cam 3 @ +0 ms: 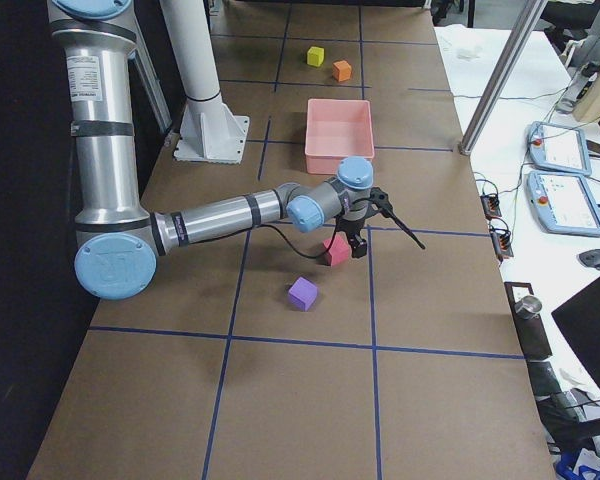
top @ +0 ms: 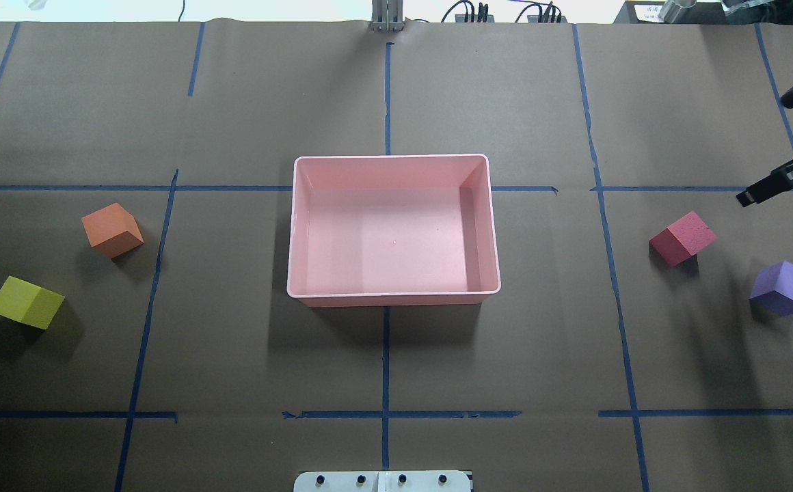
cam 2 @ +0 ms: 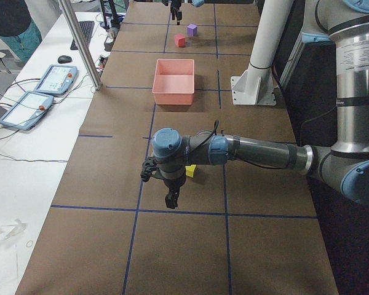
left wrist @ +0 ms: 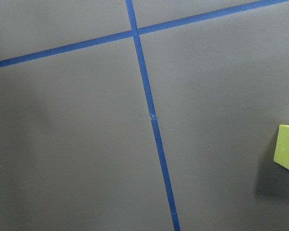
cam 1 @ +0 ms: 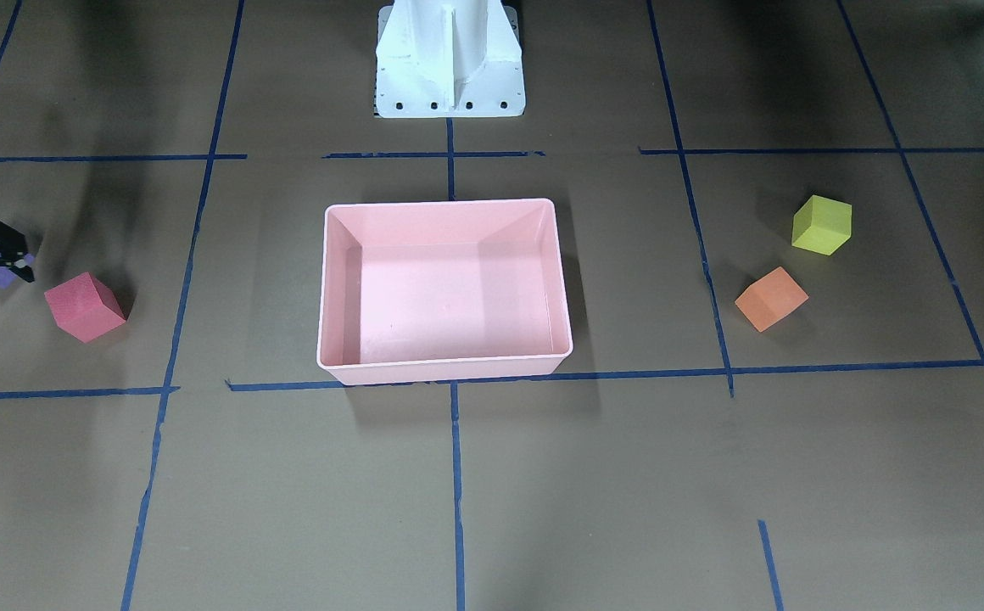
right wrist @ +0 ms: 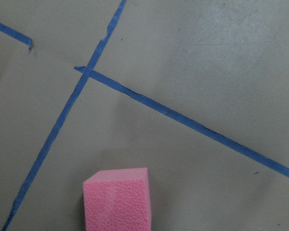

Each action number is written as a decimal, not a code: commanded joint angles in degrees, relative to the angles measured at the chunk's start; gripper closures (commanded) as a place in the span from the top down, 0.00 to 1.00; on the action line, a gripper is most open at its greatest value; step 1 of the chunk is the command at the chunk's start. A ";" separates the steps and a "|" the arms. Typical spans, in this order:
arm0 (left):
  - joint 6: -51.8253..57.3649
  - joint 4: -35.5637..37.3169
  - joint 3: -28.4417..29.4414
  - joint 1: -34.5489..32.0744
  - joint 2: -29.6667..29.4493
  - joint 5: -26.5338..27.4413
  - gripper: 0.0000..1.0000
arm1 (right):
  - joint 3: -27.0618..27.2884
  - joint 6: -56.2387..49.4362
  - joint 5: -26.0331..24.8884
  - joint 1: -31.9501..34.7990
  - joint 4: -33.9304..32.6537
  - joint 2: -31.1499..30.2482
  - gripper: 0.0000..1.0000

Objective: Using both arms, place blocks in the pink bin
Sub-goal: 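Reach the right gripper down and grasp the pink cube, then carry the pink cube with the right gripper over the pink bin, then release the pink cube into the bin while the left arm reaches toward the orange cube, then grasp the orange cube with the left gripper while the right arm withdraws, then carry the orange cube with the left gripper into the pink bin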

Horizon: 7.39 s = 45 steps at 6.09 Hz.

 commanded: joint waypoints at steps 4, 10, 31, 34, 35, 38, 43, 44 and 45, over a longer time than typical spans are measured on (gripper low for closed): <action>0.00 -0.02 0.00 0.00 0.09 0.00 1.00 | -6.41 2.71 -5.23 -9.33 0.32 3.17 1.00; -0.17 -0.02 0.00 0.18 -5.59 0.00 1.00 | -5.12 10.38 -4.62 -10.13 -4.05 10.97 0.42; -8.00 -34.39 8.52 33.14 -16.09 8.88 1.00 | 1.91 20.99 -4.18 -4.86 -28.95 30.26 1.00; -9.83 -34.48 10.02 35.06 -16.44 8.87 1.00 | 2.52 20.90 -4.18 -4.77 -28.95 29.12 1.00; -10.45 -34.48 10.80 36.46 -16.79 8.96 1.00 | 2.70 20.81 -4.18 -4.77 -28.95 29.03 1.00; -10.46 -34.57 15.19 36.83 -19.76 8.96 1.00 | 2.70 20.81 -4.18 -4.77 -28.86 28.68 1.00; -22.26 -31.60 11.19 35.86 -23.62 6.76 0.40 | 2.79 6.11 -0.51 0.31 -28.33 21.85 1.00; -27.89 -25.40 7.68 35.86 -27.39 6.94 0.40 | 3.83 0.31 -0.40 1.98 -28.25 17.64 1.00; -34.56 -15.33 2.77 36.04 -32.91 7.38 0.40 | 5.24 -4.28 0.29 3.92 -28.24 14.03 1.00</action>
